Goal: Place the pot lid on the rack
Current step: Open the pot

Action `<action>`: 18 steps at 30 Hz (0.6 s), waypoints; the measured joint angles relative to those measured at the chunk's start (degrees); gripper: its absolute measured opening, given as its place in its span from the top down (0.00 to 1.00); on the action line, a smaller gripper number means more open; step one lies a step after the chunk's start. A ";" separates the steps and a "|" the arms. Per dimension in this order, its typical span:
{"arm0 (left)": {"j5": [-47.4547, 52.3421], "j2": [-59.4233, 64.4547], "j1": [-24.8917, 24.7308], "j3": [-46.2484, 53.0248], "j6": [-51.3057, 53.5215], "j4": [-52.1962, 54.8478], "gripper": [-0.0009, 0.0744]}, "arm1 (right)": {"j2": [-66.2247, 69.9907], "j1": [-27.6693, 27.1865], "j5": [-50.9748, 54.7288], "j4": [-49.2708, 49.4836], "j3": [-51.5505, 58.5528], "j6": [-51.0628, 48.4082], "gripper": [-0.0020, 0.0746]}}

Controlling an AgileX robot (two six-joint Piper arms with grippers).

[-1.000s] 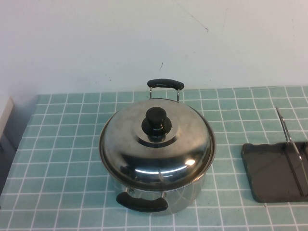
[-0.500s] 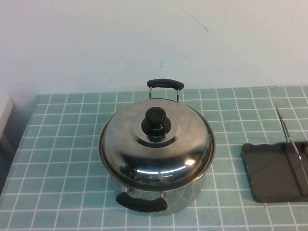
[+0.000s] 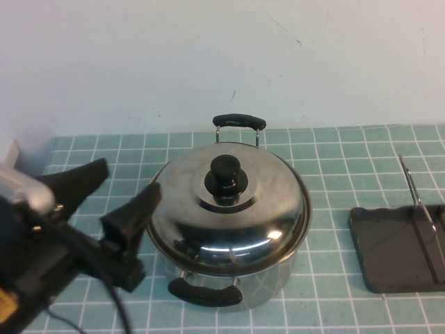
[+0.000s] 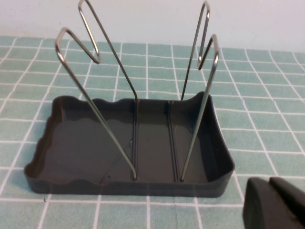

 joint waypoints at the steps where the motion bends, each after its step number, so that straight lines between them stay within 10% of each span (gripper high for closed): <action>1: -3.16 3.54 -0.86 -0.09 0.66 -0.15 0.30 | 0.00 0.00 0.00 0.00 0.00 0.00 0.98; 18: -24.50 38.41 -2.46 -12.62 1.04 1.95 0.29 | 0.00 0.00 0.00 0.00 0.00 0.00 0.98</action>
